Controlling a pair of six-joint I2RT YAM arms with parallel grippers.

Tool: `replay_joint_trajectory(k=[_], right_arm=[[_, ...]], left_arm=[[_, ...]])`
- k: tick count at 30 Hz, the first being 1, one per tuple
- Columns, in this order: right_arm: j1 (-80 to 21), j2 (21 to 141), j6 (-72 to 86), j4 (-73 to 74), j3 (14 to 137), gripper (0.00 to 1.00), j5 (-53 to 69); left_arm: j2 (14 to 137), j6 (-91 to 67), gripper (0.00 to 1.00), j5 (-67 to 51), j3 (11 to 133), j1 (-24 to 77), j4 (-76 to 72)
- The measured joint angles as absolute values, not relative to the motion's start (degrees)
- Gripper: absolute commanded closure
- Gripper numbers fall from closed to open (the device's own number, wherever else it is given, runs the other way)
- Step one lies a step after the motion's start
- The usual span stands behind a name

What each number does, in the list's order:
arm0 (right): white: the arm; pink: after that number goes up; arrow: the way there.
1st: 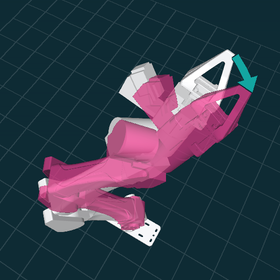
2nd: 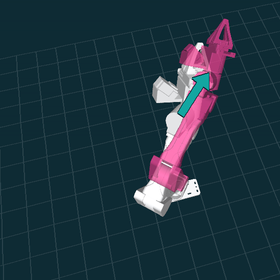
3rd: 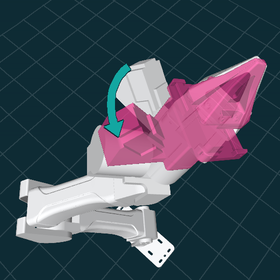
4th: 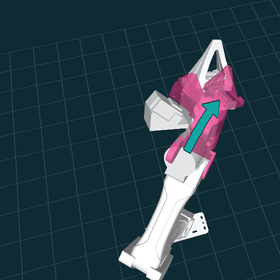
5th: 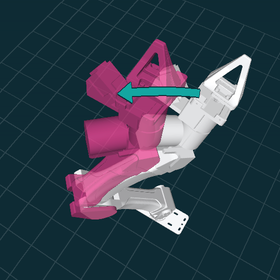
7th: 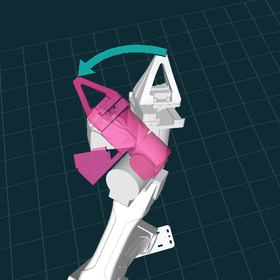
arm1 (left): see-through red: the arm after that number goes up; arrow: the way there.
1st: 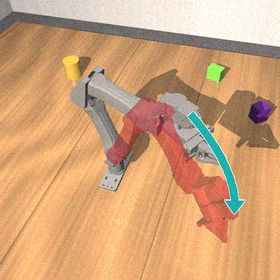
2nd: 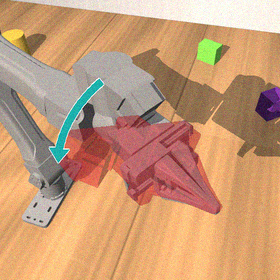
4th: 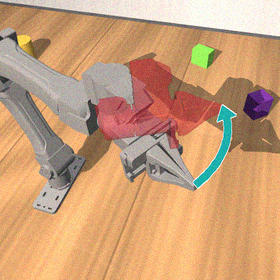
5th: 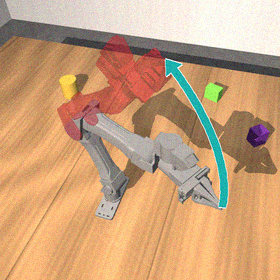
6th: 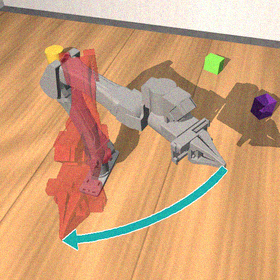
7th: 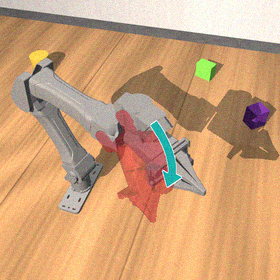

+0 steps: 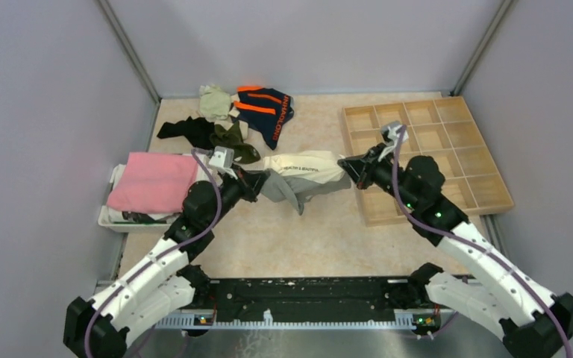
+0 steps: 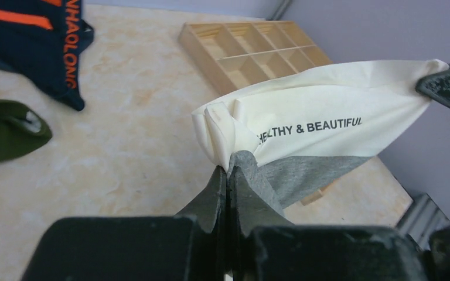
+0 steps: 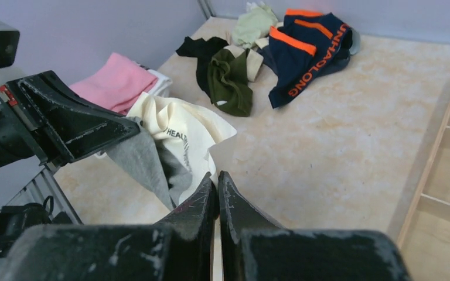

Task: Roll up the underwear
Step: Flatten out the underwear at the center of the board.

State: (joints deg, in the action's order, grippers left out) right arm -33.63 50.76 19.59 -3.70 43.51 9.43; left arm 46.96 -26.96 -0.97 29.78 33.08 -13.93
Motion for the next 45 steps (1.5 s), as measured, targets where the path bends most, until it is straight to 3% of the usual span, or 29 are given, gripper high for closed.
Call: replay_joint_trajectory(k=[6,15,18,20,21,25,28,32,37,45], right_arm=[[-33.6,39.7,19.1,6.7,44.0,1.0,11.1],[-33.6,32.5,25.1,22.4,47.3,1.0,16.9],[-33.6,32.2,28.0,22.9,44.5,1.0,17.0],[-33.6,33.1,29.4,21.6,39.9,1.0,15.0],[-33.6,34.0,29.8,20.9,37.8,1.0,13.7],[-33.6,44.3,30.3,16.1,29.9,1.0,5.5],[-33.6,53.5,30.1,12.3,27.7,1.0,-0.2],[-33.6,55.9,30.0,8.1,27.0,1.0,-3.7],[-33.6,54.8,29.3,3.7,27.0,1.0,-3.0],[-33.6,49.4,28.3,-2.2,26.5,1.0,5.5]], left_arm=[[37.5,-25.6,1.0,-12.9,25.8,33.1,-15.4],[25.6,-26.1,0.96,-26.2,25.5,33.1,-10.6],[23.4,-27.6,0.84,-24.7,22.9,33.1,-9.9],[23.3,-28.6,0.69,-21.6,19.0,33.1,-10.0],[23.8,-29.1,0.58,-18.8,15.9,33.1,-10.9],[32.0,-30.6,0.39,-6.8,7.7,33.1,-13.3],[41.3,-30.4,0.31,0.5,8.6,33.0,-12.9],[48.2,-29.2,0.21,5.9,15.8,33.0,-10.8],[49.5,-25.6,0.12,5.6,21.9,33.0,-13.2],[64.2,-20.9,0.12,-0.3,28.0,36.5,-11.0]])
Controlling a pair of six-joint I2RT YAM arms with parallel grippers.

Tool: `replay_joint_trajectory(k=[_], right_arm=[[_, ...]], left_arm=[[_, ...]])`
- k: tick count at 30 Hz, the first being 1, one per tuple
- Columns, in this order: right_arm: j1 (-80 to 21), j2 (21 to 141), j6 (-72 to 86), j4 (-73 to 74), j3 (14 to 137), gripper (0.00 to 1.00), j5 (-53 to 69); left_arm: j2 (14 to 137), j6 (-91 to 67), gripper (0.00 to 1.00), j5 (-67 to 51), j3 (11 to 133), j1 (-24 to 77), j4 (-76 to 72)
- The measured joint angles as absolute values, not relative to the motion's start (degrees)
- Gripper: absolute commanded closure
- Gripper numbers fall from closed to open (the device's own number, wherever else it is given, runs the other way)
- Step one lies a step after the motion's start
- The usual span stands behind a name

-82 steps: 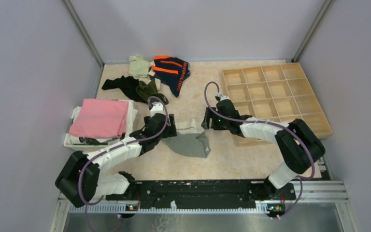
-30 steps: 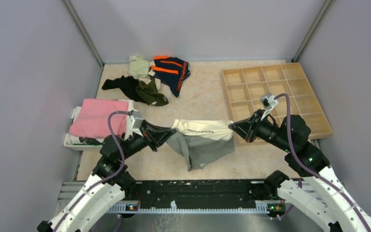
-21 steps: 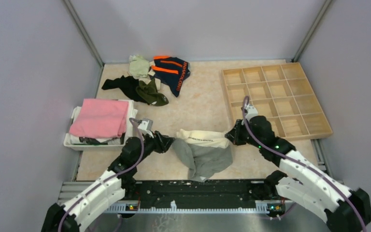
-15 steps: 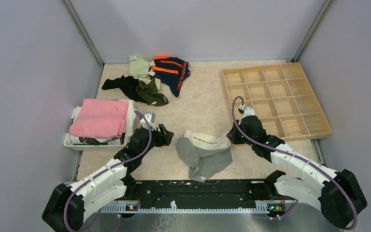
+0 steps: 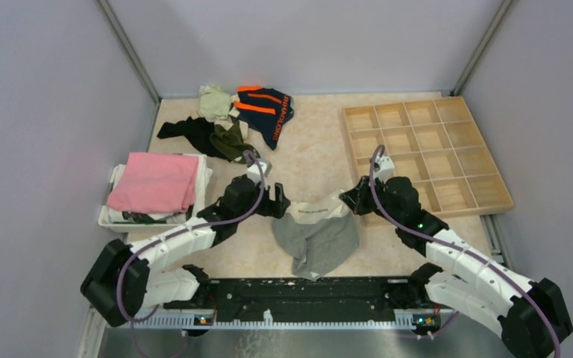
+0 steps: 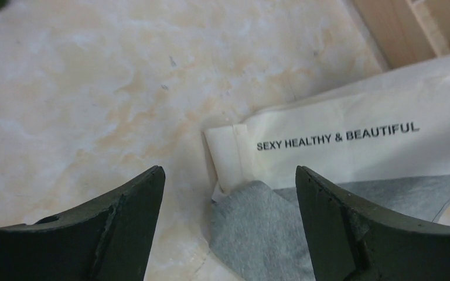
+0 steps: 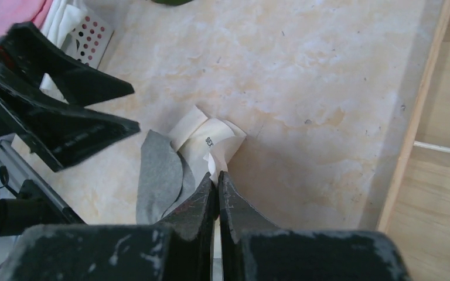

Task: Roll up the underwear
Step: Flatten out the underwear at the center of the board.

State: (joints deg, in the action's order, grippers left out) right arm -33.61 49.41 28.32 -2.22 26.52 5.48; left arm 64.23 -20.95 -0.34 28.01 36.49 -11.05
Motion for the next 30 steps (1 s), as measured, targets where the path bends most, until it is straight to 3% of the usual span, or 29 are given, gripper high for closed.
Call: replay_joint_trajectory(k=[9,14,30], right_arm=[[-33.6,49.3,28.2,-3.2,24.6,1.0,7.6],[-33.6,49.1,28.2,-3.0,24.0,1.0,7.7],[-33.6,48.4,28.2,-3.0,24.0,1.0,7.6]], left_arm=[[79.9,-15.0,0.24,9.7,41.0,49.2,-1.6],[86.0,-12.1,0.37,15.0,46.7,51.0,2.7],[92.9,-9.6,0.54,18.0,49.8,52.5,8.5]])
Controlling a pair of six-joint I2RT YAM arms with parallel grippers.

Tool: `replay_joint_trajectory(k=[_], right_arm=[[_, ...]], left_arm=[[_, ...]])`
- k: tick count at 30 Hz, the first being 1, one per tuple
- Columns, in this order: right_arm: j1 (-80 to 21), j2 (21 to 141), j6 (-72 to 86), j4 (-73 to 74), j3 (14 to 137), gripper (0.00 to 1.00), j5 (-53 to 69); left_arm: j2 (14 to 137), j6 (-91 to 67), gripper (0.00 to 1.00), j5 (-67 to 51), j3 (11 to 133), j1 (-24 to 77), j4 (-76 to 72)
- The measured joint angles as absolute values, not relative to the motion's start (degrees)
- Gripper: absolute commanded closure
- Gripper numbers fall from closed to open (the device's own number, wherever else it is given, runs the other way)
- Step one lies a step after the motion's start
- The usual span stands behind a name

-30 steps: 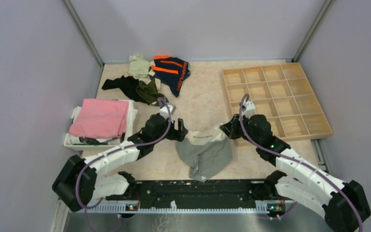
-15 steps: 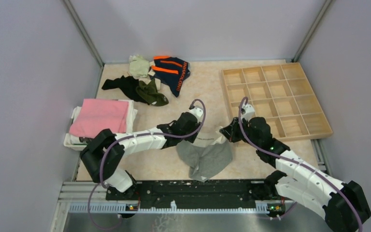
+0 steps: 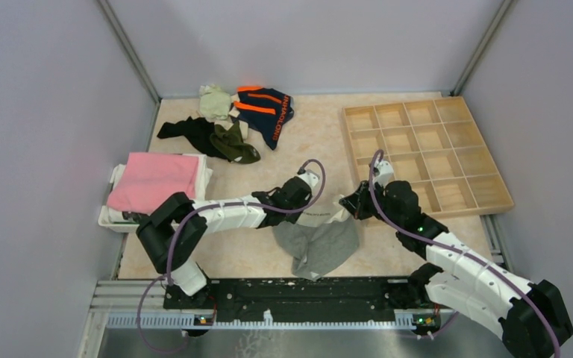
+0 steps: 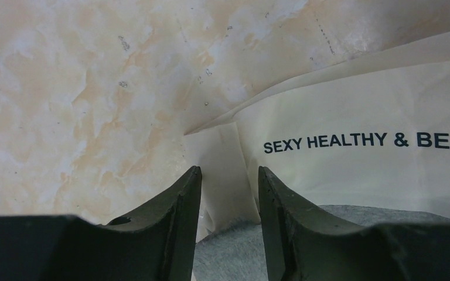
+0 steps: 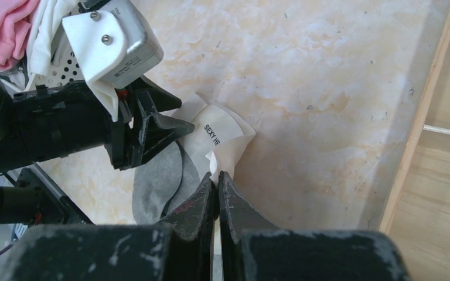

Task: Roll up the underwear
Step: Flatten out the underwear at the center of the board.

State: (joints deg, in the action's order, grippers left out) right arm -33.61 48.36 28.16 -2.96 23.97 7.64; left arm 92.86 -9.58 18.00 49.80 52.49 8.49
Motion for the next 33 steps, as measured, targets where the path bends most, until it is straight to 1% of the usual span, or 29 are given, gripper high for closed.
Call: replay_joint_trajectory(k=[3,6,8,11,17,20,23,27,33], right_arm=[[-33.6,48.4,28.2,-3.0,23.9,1.0,7.6],[-33.6,48.3,28.1,-2.5,23.6,1.0,7.6],[-33.6,48.1,28.1,-2.1,23.5,1.0,7.6],[-33.6,47.6,28.1,-1.7,23.2,1.0,7.5],[-33.6,45.7,28.1,-0.2,23.2,1.0,6.5],[-33.6,42.9,28.1,1.1,23.2,1.0,5.0],[-33.6,39.3,28.0,3.3,23.2,1.0,3.2],[-33.6,35.0,27.1,7.4,23.8,1.0,1.2],[-33.6,31.1,26.3,12.0,26.7,1.0,-0.6]], left_arm=[[94.3,-9.2,0.57,18.4,50.5,52.5,8.7],[95.5,-8.9,0.66,19.2,51.2,52.6,8.9],[96.2,-8.7,0.77,19.8,51.7,52.6,9.1],[96.7,-8.6,0.99,21.0,51.9,52.6,9.6],[95.9,-9.1,1.0,24.6,52.1,52.6,11.3],[91.3,-10.5,1.0,26.2,51.2,52.6,11.5],[81.5,-12.1,1.0,27.4,47.6,52.6,10.1],[64.1,-14.3,1.0,27.8,41.3,52.6,5.9],[43.9,-16.9,1.0,25.0,30.6,52.6,-1.3]])
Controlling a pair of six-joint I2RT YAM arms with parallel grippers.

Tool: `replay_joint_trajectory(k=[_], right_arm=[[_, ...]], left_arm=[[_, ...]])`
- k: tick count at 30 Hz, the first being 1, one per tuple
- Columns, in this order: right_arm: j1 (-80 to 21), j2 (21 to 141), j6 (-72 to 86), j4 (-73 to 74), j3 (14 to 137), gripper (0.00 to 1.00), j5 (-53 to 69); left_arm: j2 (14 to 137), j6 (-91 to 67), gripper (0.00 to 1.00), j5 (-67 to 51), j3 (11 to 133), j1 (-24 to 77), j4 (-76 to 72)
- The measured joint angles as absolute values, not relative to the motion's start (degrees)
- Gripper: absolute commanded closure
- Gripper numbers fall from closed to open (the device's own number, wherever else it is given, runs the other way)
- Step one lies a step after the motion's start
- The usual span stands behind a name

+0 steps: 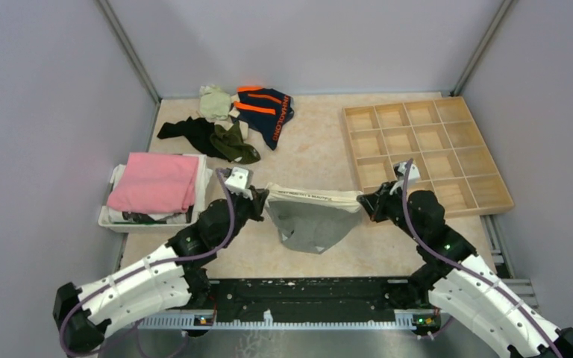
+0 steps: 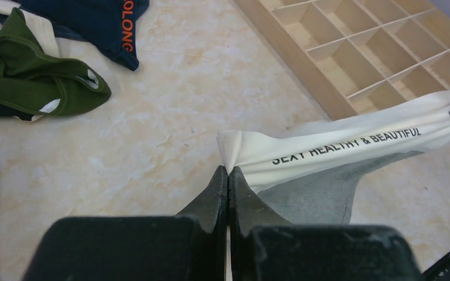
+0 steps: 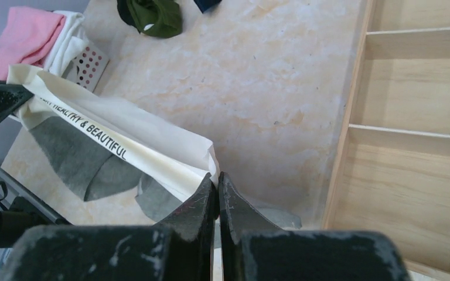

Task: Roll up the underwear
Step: Flatten out the underwear at the center of the board.

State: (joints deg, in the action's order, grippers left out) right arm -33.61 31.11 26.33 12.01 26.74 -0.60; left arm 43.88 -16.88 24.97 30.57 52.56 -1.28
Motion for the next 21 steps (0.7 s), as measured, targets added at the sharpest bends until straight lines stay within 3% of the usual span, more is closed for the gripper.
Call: replay_joint_trajectory(k=[11,16,21], right_arm=[[-33.6,29.7,25.4,17.3,31.4,1.0,4.5],[-33.6,32.3,25.3,18.1,31.0,1.0,7.3],[-33.6,35.0,27.7,16.4,25.1,1.0,7.2]], left_arm=[[29.2,-18.1,0.99,15.2,20.4,52.6,-4.1],[29.9,-20.9,0.99,13.9,16.5,52.6,-5.4],[36.1,-24.3,0.91,16.4,11.4,52.6,-7.4]])
